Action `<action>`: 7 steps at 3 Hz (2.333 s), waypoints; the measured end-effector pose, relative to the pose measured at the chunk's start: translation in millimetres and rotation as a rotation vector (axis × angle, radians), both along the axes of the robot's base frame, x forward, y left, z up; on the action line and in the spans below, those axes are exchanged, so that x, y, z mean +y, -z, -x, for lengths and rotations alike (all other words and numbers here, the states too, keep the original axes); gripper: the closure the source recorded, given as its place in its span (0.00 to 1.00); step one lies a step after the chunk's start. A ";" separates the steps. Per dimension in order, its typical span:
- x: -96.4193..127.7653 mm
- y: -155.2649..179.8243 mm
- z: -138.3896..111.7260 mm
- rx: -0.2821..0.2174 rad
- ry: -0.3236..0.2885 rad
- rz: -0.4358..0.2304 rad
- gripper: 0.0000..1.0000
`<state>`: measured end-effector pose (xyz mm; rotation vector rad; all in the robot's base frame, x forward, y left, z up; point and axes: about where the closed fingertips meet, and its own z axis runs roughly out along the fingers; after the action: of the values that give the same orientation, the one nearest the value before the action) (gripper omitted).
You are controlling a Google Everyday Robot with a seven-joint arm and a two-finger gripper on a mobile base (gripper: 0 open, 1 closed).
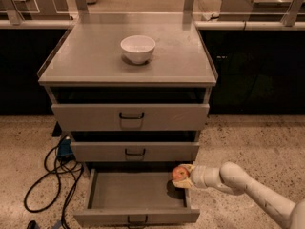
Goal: Place apple into bottom drawer
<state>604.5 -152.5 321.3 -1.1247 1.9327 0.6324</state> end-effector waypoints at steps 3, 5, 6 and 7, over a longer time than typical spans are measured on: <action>0.0 44.3 -1.9 0.037 0.010 -0.012 1.00; 58.9 163.0 -7.9 0.189 -0.057 -0.002 1.00; 62.8 162.8 -12.9 0.179 -0.059 0.001 1.00; 81.5 177.9 -5.6 0.197 -0.095 0.055 1.00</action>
Offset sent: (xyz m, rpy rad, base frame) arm 0.0009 -0.0273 -0.0005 -0.0057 -0.0281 -0.0604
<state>610.1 -71.0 143.4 -1.2340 2.0830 0.7703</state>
